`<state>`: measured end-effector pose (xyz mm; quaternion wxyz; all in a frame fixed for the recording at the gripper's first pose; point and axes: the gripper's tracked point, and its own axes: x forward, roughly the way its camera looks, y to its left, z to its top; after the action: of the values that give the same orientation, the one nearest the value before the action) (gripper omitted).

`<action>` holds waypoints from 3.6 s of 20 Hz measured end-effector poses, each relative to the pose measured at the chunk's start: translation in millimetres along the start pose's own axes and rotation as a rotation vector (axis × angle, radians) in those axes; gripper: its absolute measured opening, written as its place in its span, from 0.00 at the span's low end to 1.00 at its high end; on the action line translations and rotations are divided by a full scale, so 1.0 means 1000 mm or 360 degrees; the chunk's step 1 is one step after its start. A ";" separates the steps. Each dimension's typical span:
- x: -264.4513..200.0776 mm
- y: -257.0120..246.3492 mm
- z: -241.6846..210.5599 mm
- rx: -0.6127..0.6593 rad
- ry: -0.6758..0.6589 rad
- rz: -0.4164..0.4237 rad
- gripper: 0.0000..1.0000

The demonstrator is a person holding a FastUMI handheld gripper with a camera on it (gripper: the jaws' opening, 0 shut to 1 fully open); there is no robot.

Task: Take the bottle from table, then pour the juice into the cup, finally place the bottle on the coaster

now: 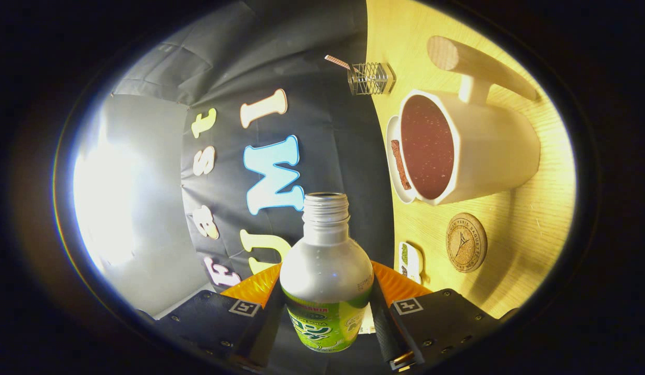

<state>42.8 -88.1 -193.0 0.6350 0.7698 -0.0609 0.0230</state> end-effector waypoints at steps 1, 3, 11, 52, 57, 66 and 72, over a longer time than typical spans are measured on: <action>0.000 -0.001 0.000 0.0020 -0.0005 0.0007 0.77; -0.001 0.001 0.000 0.0056 -0.0009 0.0014 0.77; 0.000 0.001 -0.002 0.0075 -0.0008 0.0017 0.77; -0.009 0.005 0.007 0.0417 -0.0138 0.0083 0.77; -0.008 0.012 0.005 0.0492 -0.0158 0.0099 0.77; -0.010 0.030 0.008 0.0622 -0.0210 0.0145 0.77; -0.006 0.038 0.012 0.0714 -0.0246 0.0158 0.77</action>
<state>31.5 -106.1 -159.2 0.4397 0.8871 -0.1403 0.0082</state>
